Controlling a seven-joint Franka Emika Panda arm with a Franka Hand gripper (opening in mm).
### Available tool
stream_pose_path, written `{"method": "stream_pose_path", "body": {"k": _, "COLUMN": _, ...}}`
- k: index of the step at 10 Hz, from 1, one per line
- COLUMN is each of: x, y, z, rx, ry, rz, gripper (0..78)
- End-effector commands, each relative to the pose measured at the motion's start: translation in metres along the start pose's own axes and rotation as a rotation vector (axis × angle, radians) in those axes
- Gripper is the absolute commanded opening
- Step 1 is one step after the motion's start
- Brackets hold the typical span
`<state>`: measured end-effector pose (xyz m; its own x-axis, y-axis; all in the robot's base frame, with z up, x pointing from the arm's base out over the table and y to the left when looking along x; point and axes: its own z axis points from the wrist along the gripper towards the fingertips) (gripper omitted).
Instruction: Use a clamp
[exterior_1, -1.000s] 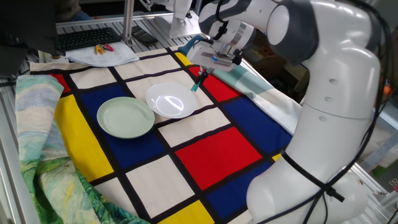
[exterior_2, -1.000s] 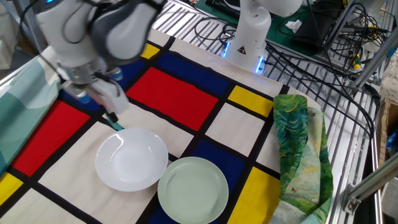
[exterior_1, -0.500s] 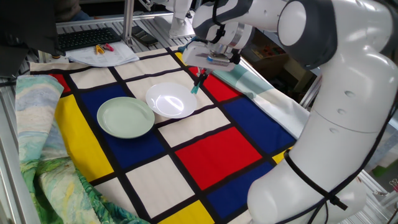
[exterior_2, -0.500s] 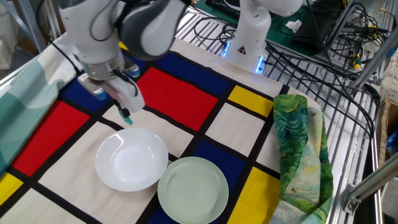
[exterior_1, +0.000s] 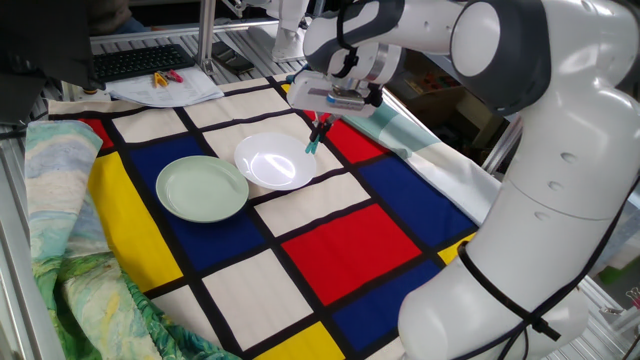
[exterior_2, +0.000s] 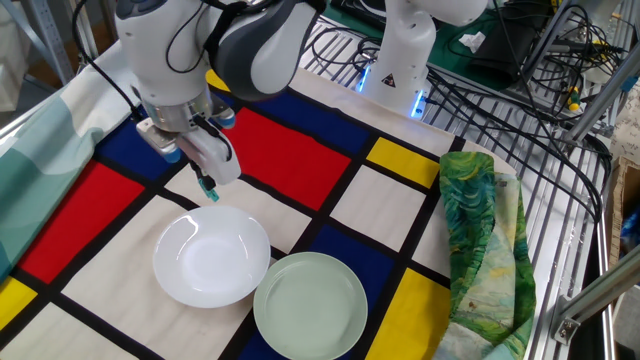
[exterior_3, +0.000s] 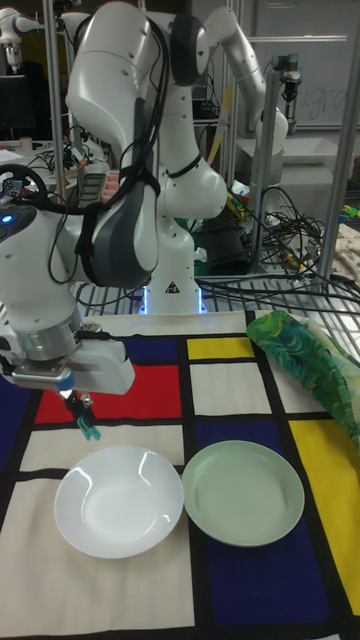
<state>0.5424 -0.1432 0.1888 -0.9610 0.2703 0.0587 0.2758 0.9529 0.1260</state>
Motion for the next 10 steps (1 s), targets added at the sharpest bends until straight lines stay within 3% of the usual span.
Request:
{"method": "stream_pose_path", "body": {"k": 1, "x": -0.0005, "y": 0.0002, "z": -0.0018, "rx": 0.000, "ry": -0.006, "rz": 0.012, "gripper": 1.1}}
{"method": "stream_pose_path", "body": {"k": 3, "x": -0.0009, "y": 0.0001, "z": -0.0016, "rx": 0.007, "ry": -0.007, "rz": 0.008, "gripper": 1.1}}
{"method": "stream_pose_path", "body": {"k": 4, "x": -0.0009, "y": 0.0001, "z": -0.0016, "rx": 0.013, "ry": -0.018, "rz": -0.034, "gripper": 1.1}}
{"method": "stream_pose_path", "body": {"k": 7, "x": -0.0009, "y": 0.0001, "z": -0.0016, "rx": 0.010, "ry": -0.011, "rz": -0.219, "gripper": 1.1}}
{"method": "stream_pose_path", "body": {"k": 10, "x": -0.0009, "y": 0.0001, "z": -0.0016, "rx": 0.015, "ry": -0.009, "rz": -0.274, "gripper": 1.1}}
